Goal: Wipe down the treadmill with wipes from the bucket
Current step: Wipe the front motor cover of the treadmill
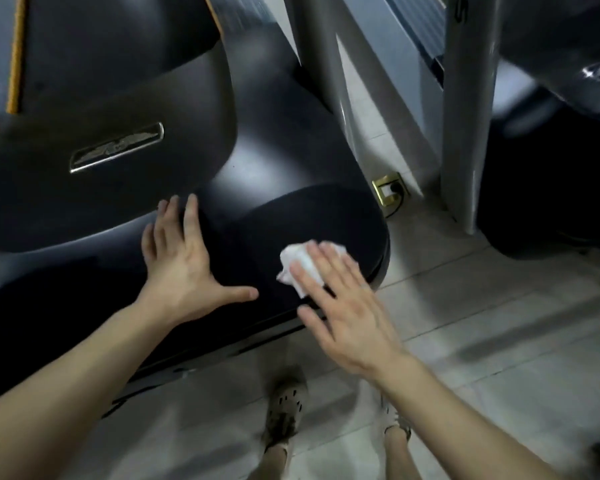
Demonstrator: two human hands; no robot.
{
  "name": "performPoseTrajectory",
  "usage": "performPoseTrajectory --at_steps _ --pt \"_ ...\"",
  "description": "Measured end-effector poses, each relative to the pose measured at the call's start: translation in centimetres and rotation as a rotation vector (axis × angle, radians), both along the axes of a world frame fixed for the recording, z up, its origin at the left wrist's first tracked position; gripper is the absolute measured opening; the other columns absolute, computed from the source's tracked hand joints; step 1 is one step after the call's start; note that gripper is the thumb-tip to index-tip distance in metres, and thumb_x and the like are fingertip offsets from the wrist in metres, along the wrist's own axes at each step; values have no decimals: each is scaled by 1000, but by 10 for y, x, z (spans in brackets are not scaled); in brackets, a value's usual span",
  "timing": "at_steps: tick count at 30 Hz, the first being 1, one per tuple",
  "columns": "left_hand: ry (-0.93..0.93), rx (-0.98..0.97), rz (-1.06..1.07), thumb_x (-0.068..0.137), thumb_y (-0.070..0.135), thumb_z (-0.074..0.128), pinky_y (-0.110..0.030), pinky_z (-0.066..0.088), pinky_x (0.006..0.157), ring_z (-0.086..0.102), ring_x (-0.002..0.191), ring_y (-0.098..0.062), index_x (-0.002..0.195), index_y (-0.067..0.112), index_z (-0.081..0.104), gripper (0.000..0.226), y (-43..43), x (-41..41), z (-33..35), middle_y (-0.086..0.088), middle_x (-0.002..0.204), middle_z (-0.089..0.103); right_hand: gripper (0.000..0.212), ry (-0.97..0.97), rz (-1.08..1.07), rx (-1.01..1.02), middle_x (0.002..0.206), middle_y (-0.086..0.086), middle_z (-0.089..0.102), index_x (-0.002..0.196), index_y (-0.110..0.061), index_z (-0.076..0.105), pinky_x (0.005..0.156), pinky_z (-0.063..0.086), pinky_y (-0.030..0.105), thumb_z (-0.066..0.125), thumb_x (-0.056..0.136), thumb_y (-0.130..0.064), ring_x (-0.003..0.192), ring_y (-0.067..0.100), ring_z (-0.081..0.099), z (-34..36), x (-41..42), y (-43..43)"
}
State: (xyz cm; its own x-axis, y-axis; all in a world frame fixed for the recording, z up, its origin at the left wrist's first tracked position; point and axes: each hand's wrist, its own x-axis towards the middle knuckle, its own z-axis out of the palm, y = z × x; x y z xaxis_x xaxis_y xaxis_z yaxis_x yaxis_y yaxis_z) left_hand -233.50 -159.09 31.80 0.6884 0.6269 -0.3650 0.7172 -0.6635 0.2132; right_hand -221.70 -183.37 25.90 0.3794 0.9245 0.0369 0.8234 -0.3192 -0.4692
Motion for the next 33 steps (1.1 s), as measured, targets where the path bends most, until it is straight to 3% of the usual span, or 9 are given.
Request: performPoseTrajectory --at_steps 3,8,16,18,20,23,25,30,33 --pt "131 -102 94 39 82 93 -58 -12 130 -35 158 -29 159 23 -37 186 -7 42 -4 -16 170 -36 61 -36 144 12 178 3 12 169 -26 26 133 16 47 45 112 -37 165 20 8 -10 53 -4" --pt "309 -295 190 40 79 95 -60 -30 120 -65 133 -29 139 27 -60 191 -8 66 -7 -9 141 -70 64 202 -151 -143 179 1 3 170 -33 18 134 5 40 28 112 -57 165 17 2 -19 188 105" --pt "375 -312 231 37 82 94 -62 -30 120 -67 130 -27 138 26 -61 193 -11 71 -2 -7 137 -73 65 102 449 25 179 0 4 170 -29 20 134 10 44 42 112 -49 165 16 -2 -10 121 4" --pt "387 -318 225 39 81 94 -63 -29 120 -67 130 -28 137 26 -62 192 -11 72 0 -7 135 -74 63 75 416 42 178 2 10 169 -29 23 134 12 43 38 112 -51 165 18 5 -19 156 48" --pt "393 -333 227 39 81 94 -63 -29 120 -68 129 -28 136 26 -62 192 -11 74 1 -6 135 -74 65 142 197 -31 178 3 10 169 -31 22 134 9 41 32 110 -58 165 22 8 -30 198 120" --pt "400 -343 230 39 82 93 -64 -28 120 -68 129 -29 136 25 -62 192 -10 74 2 -7 135 -74 69 202 17 -131 179 1 0 170 -35 15 134 3 43 30 109 -63 165 19 0 -35 234 184" --pt "406 -333 228 40 83 92 -65 -27 120 -67 130 -31 138 23 -61 192 -8 75 3 -9 136 -73 69 176 114 -84 179 3 -1 170 -31 15 133 5 45 34 110 -60 165 19 -3 -29 211 163" --pt "385 -310 218 41 83 92 -67 -24 121 -64 134 -35 143 19 -57 191 -10 73 1 -13 141 -70 66 46 752 15 179 0 5 169 -28 24 134 8 44 44 111 -52 165 18 -2 -5 147 44" --pt "391 -313 213 43 82 92 -66 -25 121 -64 133 -35 141 18 -59 191 -11 74 2 -14 139 -71 62 8 630 48 178 3 12 168 -28 29 133 11 44 40 111 -50 165 19 7 -20 185 123"
